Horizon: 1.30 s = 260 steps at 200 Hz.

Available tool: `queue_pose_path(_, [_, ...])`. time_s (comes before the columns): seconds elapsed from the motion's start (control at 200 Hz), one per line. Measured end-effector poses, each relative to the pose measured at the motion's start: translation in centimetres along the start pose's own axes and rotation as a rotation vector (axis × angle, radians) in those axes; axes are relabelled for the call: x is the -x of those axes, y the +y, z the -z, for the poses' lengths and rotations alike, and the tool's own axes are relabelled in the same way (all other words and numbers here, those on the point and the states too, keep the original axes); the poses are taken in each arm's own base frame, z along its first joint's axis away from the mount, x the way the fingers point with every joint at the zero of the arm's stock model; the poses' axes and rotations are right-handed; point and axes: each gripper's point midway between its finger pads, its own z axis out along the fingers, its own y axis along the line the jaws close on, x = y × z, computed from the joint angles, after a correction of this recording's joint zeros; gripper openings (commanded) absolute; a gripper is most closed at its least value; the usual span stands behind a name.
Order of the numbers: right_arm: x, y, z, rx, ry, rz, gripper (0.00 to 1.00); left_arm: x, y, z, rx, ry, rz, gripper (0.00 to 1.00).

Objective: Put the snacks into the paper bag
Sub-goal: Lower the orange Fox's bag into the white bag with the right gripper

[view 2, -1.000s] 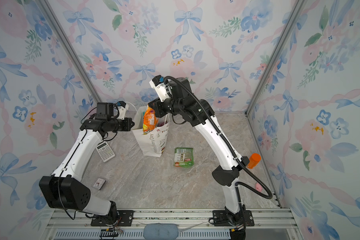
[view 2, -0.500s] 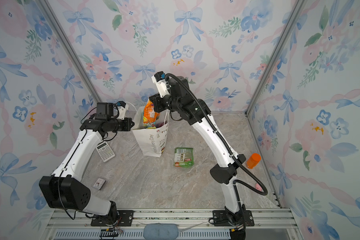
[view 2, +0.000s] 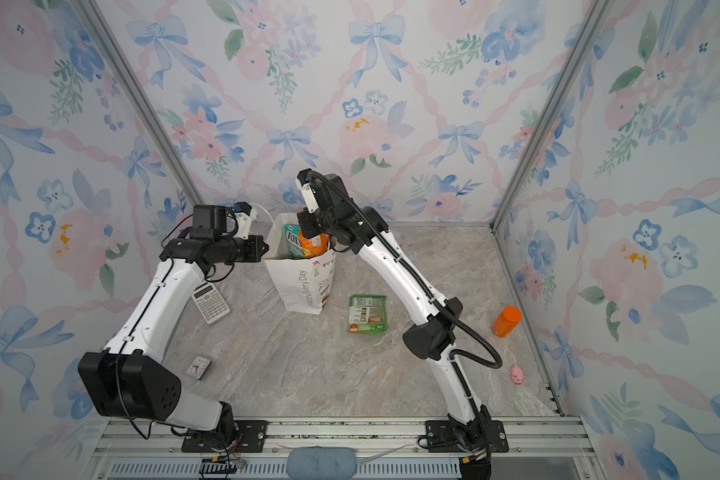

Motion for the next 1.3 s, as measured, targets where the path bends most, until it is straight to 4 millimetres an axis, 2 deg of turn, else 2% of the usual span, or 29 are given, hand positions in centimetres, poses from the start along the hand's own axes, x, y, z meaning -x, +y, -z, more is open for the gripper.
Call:
queue_pose_path(0.2, [-1.9,0.2,-2.4,0.004,0.044,-0.008,0.0,0.0,0.1,0.0,-0.001,0.0,0.002,0.0])
queue_pose_path(0.44, [-3.5,1.6,-4.3,0.049,0.076,-0.021,0.0,0.0,0.0,0.0,-0.006,0.0,0.002,0.0])
queue_pose_path(0.475, [-3.7,1.8,-4.5,0.057,0.082,-0.025,0.03,0.0,0.0,0.0,-0.006,0.001,0.003,0.0])
queue_pose_path(0.52, [-4.1,2.1,-4.9,0.07,0.09,-0.03,0.12,0.0,0.0,0.0,-0.009,0.001,0.003,0.0])
queue_pose_path(0.67, [-4.8,3.0,-5.3,0.111,0.113,-0.042,0.56,-0.1,0.0,0.0,-0.009,0.002,0.003,0.0])
queue_pose_path(0.78, [-4.5,3.7,-4.9,0.135,0.108,-0.05,0.73,0.0,0.0,0.0,-0.009,0.001,0.003,0.0])
queue_pose_path(0.805, [-4.4,3.8,-4.7,0.139,0.107,-0.043,0.82,0.0,0.0,0.0,-0.009,0.001,0.003,0.0])
queue_pose_path(0.835, [-4.2,4.0,-4.4,0.146,0.103,-0.039,0.89,0.0,0.0,0.0,-0.009,0.001,0.002,0.0])
queue_pose_path(0.895, [-3.5,4.2,-3.5,0.153,0.09,-0.04,0.94,0.0,0.0,0.0,-0.009,0.001,0.003,0.0])
queue_pose_path(1.01, [-1.4,4.3,-0.4,0.164,0.046,-0.041,0.96,0.0,0.0,0.0,-0.009,0.001,0.003,0.0])
queue_pose_path(1.205, [3.8,4.9,7.1,0.211,-0.096,-0.04,0.98,0.0,0.0,0.0,-0.009,0.001,0.003,0.0])
queue_pose_path(1.3, [5.0,5.1,9.7,0.24,-0.135,-0.046,0.98,0.0,0.0,0.0,-0.009,0.001,0.003,0.0])
